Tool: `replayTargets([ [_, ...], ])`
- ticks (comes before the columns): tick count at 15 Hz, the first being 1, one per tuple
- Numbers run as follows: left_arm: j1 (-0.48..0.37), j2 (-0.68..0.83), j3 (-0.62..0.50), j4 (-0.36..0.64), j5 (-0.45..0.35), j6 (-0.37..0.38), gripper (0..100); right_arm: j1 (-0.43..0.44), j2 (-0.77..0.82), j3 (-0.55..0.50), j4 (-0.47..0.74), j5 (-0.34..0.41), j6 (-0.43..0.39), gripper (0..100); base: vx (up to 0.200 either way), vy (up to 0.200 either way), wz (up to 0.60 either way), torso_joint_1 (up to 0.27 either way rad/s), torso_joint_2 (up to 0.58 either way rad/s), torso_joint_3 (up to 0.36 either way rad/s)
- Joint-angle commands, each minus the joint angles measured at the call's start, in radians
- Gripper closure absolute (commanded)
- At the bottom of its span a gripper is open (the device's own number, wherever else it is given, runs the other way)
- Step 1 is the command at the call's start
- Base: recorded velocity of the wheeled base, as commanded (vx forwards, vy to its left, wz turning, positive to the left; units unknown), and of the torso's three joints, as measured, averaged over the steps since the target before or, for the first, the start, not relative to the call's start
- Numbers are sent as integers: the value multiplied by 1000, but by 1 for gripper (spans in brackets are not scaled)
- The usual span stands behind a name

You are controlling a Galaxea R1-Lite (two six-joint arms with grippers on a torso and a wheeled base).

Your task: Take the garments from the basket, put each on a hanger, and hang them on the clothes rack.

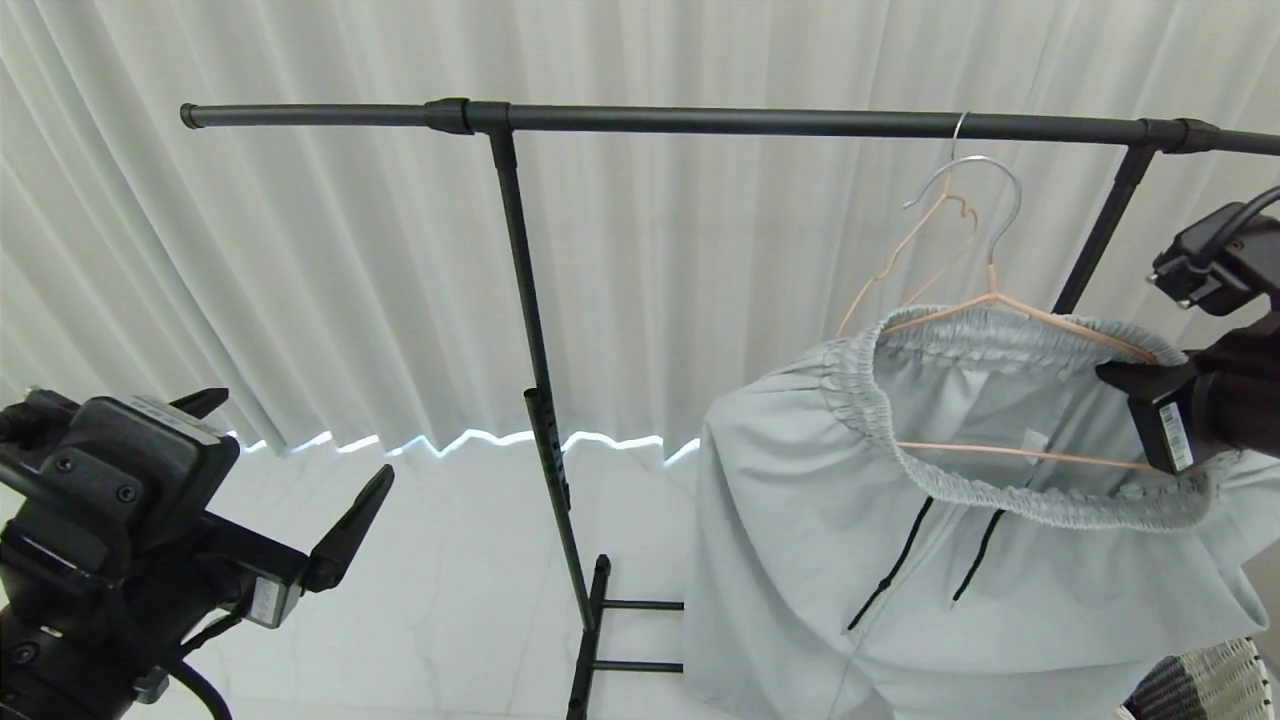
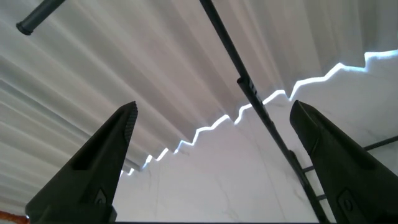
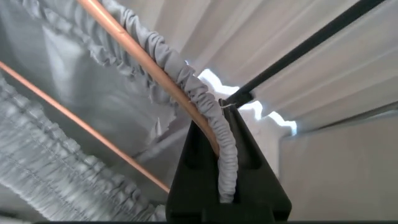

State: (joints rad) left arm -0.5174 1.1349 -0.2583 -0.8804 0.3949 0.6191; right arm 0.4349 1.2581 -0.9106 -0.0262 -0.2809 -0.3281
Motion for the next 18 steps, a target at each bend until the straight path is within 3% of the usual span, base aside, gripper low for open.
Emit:
replayTargets([
  [1, 0, -4, -2, -2, 1, 1, 0, 30, -31, -19, 55, 0, 44, 100, 0, 0, 0, 0, 0, 0],
  [3, 0, -6, -4, -2, 1, 1, 0, 58, -39, -54, 147, 0, 132, 100, 0, 0, 0, 0, 0, 0],
  [4, 0, -4, -4, -2, 1, 1, 0, 91, -34, -94, 216, 0, 233, 100, 0, 0, 0, 0, 0, 0],
  [6, 0, -3, -6, 0, 1, 2, 0, 120, -20, -140, 285, 0, 334, 100, 0, 0, 0, 0, 0, 0],
  [12, 2, 3, -10, 0, 5, 4, 0, 128, 34, -231, 284, -29, 348, 100, 0, 0, 0, 0, 0, 0],
  [18, 2, 2, -9, 0, 5, 4, 0, 133, 35, -237, 284, -57, 348, 100, 200, 0, 0, -3, 3, 5],
])
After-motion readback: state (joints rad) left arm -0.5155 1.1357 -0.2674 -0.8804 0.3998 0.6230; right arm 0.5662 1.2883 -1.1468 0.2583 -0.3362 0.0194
